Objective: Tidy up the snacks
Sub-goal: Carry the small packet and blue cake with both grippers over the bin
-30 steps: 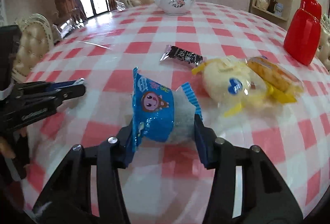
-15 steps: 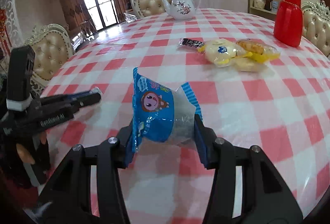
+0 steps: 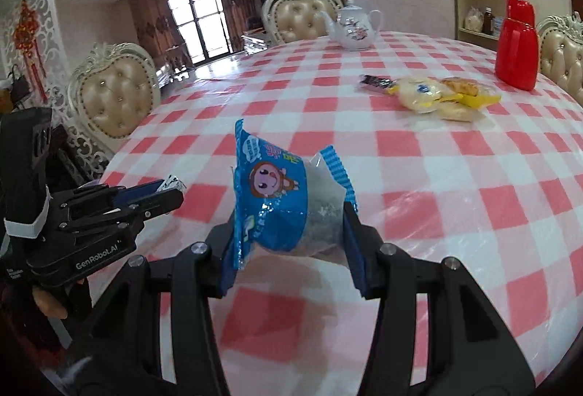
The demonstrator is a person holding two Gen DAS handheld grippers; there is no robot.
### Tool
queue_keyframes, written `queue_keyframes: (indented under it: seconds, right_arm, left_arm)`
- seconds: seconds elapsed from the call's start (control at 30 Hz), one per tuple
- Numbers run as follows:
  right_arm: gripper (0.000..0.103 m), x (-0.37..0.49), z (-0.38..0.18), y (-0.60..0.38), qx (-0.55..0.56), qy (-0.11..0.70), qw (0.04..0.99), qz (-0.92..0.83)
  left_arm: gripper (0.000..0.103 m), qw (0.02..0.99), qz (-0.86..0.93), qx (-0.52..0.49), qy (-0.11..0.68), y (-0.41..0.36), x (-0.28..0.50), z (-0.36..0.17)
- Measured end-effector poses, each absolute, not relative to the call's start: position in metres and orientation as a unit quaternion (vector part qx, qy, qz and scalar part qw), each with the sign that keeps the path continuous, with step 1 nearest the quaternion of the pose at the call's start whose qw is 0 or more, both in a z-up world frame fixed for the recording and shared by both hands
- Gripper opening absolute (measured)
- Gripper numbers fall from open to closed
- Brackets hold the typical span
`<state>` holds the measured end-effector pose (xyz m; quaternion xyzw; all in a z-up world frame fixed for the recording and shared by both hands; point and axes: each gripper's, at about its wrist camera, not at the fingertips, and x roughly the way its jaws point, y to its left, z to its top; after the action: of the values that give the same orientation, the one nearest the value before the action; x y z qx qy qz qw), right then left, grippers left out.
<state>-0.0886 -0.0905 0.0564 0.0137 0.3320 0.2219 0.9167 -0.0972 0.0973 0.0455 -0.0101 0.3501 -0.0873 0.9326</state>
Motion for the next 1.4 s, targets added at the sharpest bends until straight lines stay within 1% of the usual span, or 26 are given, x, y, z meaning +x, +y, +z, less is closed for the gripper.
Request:
queue_keyframes:
  seconds: [0.4, 0.73, 1.07, 1.27, 1.4]
  right_arm:
    - [0.053, -0.128, 0.06, -0.032, -0.022, 0.326, 0.906, 0.267]
    - [0.053, -0.162, 0.071, 0.044, -0.069, 0.307, 0.89, 0.33]
    - [0.053, -0.201, 0.069, 0.146, -0.135, 0.297, 0.843, 0.427]
    - [0.053, -0.235, 0.056, 0.202, -0.179, 0.295, 0.802, 0.487]
    - [0.053, -0.254, 0.046, 0.226, -0.205, 0.291, 0.784, 0.509]
  left_arm:
    - [0.021, 0.943, -0.049, -0.017, 0.327, 0.151, -0.158, 0.055]
    - [0.021, 0.948, 0.017, -0.041, 0.315, 0.224, -0.202, 0.056]
    - [0.021, 0.943, 0.117, -0.066, 0.304, 0.311, -0.239, 0.059]
    - [0.021, 0.933, 0.179, -0.093, 0.297, 0.365, -0.262, 0.057]
    - [0.021, 0.929, 0.207, -0.098, 0.292, 0.384, -0.274, 0.057]
